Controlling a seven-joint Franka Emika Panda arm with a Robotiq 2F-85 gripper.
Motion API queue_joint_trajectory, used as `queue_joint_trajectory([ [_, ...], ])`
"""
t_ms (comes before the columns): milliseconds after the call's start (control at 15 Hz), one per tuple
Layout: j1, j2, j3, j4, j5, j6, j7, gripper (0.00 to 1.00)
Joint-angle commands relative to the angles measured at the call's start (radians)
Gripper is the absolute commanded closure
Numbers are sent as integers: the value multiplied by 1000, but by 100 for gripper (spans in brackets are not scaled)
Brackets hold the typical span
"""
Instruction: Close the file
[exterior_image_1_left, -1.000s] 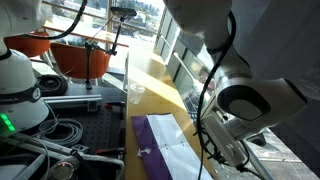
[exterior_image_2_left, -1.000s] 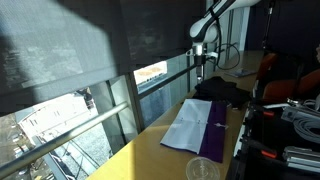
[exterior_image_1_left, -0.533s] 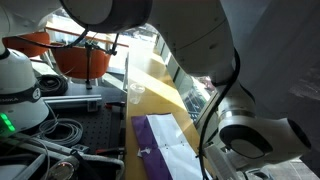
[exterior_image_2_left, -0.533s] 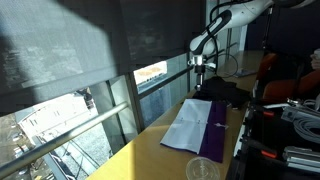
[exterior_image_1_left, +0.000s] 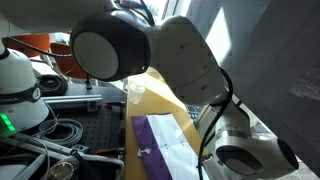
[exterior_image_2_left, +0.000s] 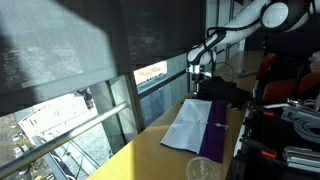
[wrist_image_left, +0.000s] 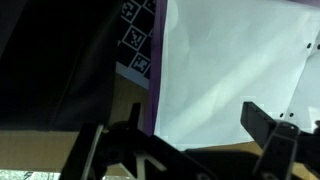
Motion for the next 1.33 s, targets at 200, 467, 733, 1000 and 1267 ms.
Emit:
queue_joint_trajectory([
  [200,-5,145,26,214,-21,-74,56,0],
  [467,-9,190,39,279,-16,-107,73,0],
  [733,-14,229,45,344,-12,-148,84,26],
  [1000,-14,239,36,369,16,-173,87,49],
  [1267,-27,236,46,389,29,-214,90,80],
])
